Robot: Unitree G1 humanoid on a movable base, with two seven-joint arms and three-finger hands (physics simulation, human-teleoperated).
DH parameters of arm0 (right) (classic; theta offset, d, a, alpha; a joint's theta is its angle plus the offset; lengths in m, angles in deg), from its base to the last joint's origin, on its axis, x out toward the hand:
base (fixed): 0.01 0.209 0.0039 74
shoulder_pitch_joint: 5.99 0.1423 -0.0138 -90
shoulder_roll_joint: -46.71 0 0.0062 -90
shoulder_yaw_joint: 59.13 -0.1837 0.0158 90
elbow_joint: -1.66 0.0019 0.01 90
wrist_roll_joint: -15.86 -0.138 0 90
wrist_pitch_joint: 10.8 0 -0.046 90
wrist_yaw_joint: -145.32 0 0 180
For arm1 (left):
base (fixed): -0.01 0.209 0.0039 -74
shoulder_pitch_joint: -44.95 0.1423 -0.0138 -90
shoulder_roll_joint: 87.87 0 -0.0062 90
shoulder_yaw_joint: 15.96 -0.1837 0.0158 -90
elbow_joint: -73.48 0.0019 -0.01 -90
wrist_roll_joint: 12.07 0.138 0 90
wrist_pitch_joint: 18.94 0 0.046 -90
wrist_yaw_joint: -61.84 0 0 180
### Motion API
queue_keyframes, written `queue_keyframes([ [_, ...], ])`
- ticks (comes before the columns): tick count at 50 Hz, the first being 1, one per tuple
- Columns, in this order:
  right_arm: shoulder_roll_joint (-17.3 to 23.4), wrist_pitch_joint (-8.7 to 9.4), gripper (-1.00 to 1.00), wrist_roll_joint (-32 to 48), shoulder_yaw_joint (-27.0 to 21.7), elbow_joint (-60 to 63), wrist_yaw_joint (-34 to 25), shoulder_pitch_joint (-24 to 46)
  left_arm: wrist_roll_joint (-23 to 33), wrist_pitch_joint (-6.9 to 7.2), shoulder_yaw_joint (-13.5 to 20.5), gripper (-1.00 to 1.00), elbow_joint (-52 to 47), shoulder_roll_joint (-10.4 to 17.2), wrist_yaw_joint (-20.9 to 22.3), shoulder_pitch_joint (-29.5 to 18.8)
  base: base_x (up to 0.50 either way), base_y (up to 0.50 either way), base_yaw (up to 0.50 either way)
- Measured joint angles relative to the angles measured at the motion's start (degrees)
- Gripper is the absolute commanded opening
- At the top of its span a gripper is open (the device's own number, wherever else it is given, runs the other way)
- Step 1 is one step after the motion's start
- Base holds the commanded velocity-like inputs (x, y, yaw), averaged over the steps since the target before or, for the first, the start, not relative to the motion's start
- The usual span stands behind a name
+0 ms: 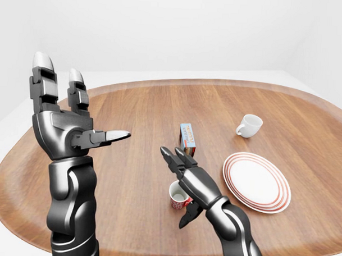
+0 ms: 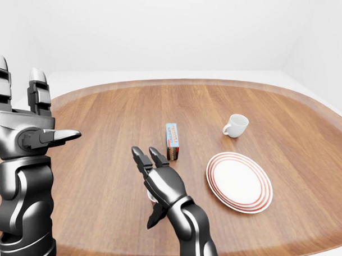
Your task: Pick up the red mug and put it on the plate
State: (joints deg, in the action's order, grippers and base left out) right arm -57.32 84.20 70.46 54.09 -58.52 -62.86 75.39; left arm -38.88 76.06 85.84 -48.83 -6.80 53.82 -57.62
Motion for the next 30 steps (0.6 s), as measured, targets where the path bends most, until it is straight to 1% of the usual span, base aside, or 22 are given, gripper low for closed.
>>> queue_keyframes([
  [30, -0.7, 0.00, 1.00, 3.2, -1.8, -9.1, 3.4, 1.1, 0.1, 0.00, -0.1, 1.00, 0.2, -0.2, 0.1, 0.2, 0.00, 0.00, 0.00],
])
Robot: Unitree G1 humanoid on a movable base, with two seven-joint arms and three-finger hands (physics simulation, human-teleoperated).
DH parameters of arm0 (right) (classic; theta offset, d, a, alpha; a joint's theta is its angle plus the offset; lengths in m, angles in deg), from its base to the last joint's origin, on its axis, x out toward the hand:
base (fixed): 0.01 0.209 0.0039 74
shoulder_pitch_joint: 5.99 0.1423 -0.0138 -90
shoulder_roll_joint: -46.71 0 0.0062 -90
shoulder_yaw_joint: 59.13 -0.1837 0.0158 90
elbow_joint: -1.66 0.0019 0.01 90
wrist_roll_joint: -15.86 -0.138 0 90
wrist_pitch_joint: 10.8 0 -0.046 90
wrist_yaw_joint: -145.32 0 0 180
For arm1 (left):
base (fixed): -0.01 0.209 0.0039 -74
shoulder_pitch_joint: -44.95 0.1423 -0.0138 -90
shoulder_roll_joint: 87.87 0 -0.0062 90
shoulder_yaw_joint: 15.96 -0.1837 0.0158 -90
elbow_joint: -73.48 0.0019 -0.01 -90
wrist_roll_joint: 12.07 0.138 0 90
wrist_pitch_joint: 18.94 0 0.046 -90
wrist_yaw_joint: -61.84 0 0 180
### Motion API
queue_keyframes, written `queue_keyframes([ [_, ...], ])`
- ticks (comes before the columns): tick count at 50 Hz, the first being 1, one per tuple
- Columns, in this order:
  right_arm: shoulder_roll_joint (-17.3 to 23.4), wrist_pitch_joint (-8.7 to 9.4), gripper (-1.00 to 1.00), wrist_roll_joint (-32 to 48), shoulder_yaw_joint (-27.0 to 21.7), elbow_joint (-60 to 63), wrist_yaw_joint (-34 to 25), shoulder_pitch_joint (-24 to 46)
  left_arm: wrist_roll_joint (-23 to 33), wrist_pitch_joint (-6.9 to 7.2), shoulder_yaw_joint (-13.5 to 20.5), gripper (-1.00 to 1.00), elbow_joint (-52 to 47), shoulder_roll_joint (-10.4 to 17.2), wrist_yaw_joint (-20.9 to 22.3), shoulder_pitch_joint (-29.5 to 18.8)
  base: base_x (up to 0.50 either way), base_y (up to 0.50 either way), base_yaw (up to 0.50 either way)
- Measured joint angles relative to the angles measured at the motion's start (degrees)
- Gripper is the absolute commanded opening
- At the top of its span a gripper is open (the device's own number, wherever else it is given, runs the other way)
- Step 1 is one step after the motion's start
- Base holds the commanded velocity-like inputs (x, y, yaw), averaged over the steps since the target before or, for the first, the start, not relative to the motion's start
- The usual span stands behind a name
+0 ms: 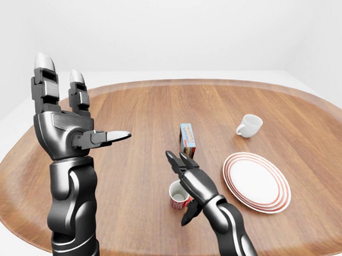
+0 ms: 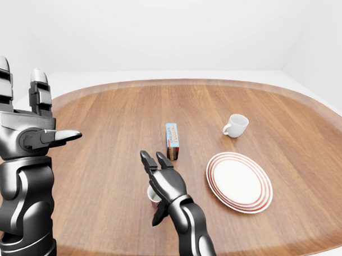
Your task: Pick up the red mug and put it on the plate
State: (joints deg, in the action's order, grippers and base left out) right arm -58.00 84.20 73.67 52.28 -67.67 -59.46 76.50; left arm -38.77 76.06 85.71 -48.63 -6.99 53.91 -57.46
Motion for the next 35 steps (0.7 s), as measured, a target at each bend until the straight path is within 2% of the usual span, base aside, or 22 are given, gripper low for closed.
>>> queue_keyframes([
  [35, -2.0, 0.00, 1.00, 1.7, -0.3, -9.5, 1.9, 3.8, 0.0, 0.00, 0.0, 1.00, 0.2, 0.0, 0.1, 0.0, 0.00, 0.00, 0.00],
])
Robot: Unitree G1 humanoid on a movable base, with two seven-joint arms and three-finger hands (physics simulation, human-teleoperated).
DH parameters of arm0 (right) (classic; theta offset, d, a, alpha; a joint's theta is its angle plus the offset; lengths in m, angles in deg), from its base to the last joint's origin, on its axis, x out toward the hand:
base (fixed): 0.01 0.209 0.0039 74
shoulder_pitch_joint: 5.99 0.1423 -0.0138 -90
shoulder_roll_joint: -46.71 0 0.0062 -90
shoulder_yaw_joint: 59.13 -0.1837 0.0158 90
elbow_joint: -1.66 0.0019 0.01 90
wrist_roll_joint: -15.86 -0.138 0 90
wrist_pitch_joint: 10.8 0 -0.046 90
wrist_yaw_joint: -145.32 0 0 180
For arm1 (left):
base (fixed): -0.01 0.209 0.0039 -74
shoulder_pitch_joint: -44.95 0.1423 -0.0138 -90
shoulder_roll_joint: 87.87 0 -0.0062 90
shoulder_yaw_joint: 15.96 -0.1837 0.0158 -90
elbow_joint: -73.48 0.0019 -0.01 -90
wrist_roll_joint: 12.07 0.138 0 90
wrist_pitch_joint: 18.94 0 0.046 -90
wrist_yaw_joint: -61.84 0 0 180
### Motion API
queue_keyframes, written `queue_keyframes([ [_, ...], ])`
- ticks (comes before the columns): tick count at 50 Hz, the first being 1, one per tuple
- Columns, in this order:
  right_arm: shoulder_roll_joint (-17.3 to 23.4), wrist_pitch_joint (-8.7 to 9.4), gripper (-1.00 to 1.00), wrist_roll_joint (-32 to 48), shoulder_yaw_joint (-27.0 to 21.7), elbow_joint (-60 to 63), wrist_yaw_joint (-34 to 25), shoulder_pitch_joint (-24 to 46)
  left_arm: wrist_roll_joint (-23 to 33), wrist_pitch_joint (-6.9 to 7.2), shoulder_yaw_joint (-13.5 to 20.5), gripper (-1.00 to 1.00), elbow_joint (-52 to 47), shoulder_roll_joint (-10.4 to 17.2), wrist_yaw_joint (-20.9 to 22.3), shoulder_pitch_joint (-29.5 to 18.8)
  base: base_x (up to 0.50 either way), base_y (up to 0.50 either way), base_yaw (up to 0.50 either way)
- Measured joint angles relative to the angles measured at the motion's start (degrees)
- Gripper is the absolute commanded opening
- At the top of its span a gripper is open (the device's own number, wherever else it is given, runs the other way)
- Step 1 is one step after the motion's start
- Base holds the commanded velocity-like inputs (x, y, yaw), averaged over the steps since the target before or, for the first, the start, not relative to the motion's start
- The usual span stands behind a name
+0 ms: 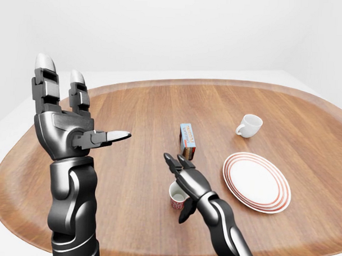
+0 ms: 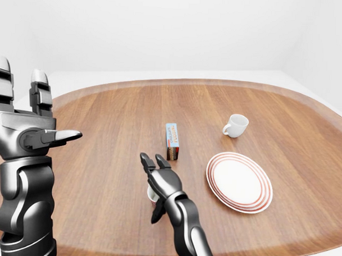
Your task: Pick up the red mug and put it on the plate
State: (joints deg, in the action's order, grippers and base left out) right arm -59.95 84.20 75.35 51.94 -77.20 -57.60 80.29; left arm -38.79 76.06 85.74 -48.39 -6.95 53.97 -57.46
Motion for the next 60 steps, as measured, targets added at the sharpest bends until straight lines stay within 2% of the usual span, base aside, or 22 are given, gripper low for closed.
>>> queue_keyframes([
  [41, -1.2, -0.04, 1.00, 1.0, -2.4, -16.8, 5.8, 4.7, 0.2, 0.00, -0.2, 1.00, -0.2, -0.2, 0.2, 0.4, 0.00, 0.00, 0.00],
  [48, -1.4, -0.96, 1.00, 1.5, -2.9, -20.7, 6.2, 6.3, 0.1, 0.00, -0.1, 1.00, -0.3, -0.2, 0.2, 0.5, 0.00, 0.00, 0.00],
  [60, -1.6, -3.90, 1.00, 2.2, -4.5, -28.3, 7.0, 9.9, 0.0, 0.00, -0.1, 1.00, 0.0, -0.1, 0.2, 0.2, 0.00, 0.00, 0.00],
])
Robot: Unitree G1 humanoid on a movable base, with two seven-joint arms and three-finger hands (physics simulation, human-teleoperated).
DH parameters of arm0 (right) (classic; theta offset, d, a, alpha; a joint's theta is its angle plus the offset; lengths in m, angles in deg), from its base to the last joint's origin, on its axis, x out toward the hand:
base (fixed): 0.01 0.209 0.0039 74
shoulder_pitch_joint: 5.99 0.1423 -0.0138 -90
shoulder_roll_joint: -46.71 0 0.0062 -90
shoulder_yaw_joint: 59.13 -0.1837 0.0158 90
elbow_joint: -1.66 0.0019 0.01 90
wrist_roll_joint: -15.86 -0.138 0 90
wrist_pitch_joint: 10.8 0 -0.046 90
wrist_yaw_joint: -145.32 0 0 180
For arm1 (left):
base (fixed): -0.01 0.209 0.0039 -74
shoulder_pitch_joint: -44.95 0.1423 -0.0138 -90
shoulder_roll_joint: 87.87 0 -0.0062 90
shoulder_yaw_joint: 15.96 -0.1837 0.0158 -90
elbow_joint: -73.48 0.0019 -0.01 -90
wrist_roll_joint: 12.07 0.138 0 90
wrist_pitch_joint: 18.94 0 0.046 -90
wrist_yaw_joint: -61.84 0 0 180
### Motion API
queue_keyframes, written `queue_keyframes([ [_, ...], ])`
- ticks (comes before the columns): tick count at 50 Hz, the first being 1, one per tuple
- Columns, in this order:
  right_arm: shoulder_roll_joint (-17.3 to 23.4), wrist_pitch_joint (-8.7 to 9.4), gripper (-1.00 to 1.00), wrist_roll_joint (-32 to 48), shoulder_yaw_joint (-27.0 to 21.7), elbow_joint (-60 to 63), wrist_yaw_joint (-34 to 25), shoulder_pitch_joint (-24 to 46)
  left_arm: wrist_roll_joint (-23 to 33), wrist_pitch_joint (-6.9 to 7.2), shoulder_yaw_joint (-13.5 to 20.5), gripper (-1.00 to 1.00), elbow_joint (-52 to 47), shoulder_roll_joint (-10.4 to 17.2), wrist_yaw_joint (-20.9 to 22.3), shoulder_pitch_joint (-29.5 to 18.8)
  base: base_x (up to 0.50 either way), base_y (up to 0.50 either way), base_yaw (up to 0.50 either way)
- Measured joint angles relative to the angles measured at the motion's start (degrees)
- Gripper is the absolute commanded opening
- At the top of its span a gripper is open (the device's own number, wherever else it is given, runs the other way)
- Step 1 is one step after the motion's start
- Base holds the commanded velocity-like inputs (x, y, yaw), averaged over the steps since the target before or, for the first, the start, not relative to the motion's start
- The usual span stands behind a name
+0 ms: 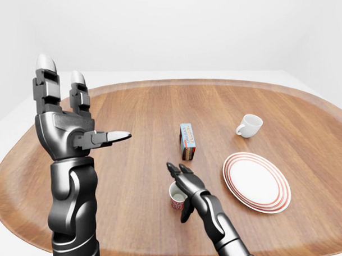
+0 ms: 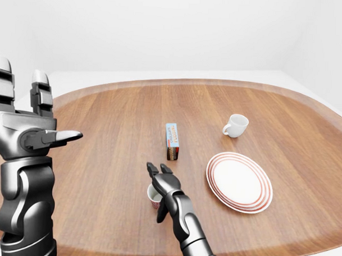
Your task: Pick up the red mug and put it on the plate
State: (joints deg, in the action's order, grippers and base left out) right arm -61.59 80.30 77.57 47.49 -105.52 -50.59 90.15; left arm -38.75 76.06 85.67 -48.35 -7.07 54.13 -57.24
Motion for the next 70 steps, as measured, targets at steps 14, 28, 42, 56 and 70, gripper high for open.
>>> queue_keyframes([
  [14, 0.3, -2.35, -1.00, 0.7, -1.1, -1.9, -2.1, 1.0, 0.1, 0.00, 0.0, 1.00, 0.5, 0.1, 0.0, -0.4, 0.00, 0.00, 0.00],
  [28, 2.5, 0.56, -1.00, 0.8, -2.4, 10.0, -7.7, -3.5, 0.2, 0.00, 0.1, 1.00, 0.9, 0.2, 0.1, -0.5, 0.00, 0.00, 0.00],
  [42, 3.4, 3.90, -1.00, -3.0, -4.3, 33.9, -21.3, -8.2, 0.4, 0.00, 0.1, 1.00, 1.1, 0.3, 0.2, -0.5, 0.00, 0.00, 0.00],
  [56, 4.2, 3.90, -1.00, -5.4, -4.6, 46.7, -24.1, -10.0, 0.6, 0.00, 0.3, 1.00, 1.6, 0.4, 0.2, -0.7, 0.00, 0.00, 0.00],
  [70, 6.8, 3.90, -1.00, -6.3, -12.9, 54.6, -24.1, -8.2, 0.6, 0.00, 0.3, 1.00, 1.5, 0.4, 0.2, -0.6, 0.00, 0.00, 0.00],
])
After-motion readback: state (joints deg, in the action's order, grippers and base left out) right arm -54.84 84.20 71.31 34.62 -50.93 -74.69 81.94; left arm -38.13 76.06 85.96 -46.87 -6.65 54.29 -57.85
